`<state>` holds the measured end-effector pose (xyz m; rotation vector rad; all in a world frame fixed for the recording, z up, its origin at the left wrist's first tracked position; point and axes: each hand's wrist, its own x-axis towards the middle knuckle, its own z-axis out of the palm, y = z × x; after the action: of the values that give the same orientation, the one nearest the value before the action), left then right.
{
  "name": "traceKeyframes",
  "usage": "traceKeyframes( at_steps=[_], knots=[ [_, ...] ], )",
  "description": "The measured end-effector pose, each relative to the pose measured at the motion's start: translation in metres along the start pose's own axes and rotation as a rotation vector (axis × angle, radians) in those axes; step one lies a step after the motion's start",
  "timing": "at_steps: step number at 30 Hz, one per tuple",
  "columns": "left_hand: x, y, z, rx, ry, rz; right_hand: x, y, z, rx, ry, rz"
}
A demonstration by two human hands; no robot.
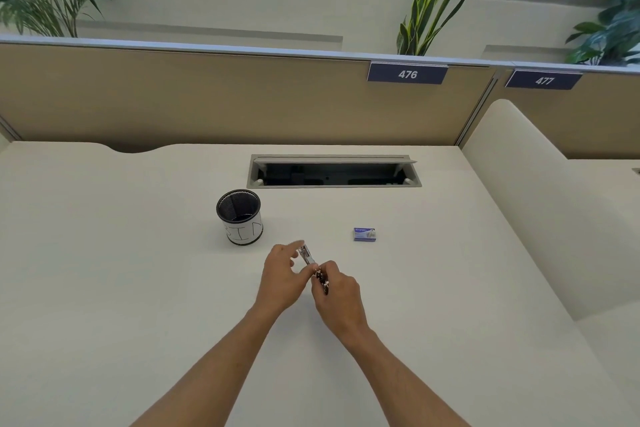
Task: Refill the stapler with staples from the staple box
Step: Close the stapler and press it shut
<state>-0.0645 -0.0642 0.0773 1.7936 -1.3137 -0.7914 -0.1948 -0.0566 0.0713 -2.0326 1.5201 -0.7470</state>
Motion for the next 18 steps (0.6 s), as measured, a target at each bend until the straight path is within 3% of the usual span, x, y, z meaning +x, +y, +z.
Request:
traceKeyframes(
  at_steps=[7,12,18],
  knots=[
    [0.0029,-0.0032,-0.0022,-0.486,-0.207,-0.379,-0.0005,0.0005,-0.0012,0.013,0.006,-0.017],
    [0.0025,-0.0039,0.0014,-0.731,-0.246,-0.434,-0.0005,0.0015,-0.0003,0.026,0.0,-0.04],
    [0.0041,-0.0036,0.0043,-0.726,-0.145,-0.459,-0.0031,0.0035,0.0017,0.024,-0.022,-0.046]
  ],
)
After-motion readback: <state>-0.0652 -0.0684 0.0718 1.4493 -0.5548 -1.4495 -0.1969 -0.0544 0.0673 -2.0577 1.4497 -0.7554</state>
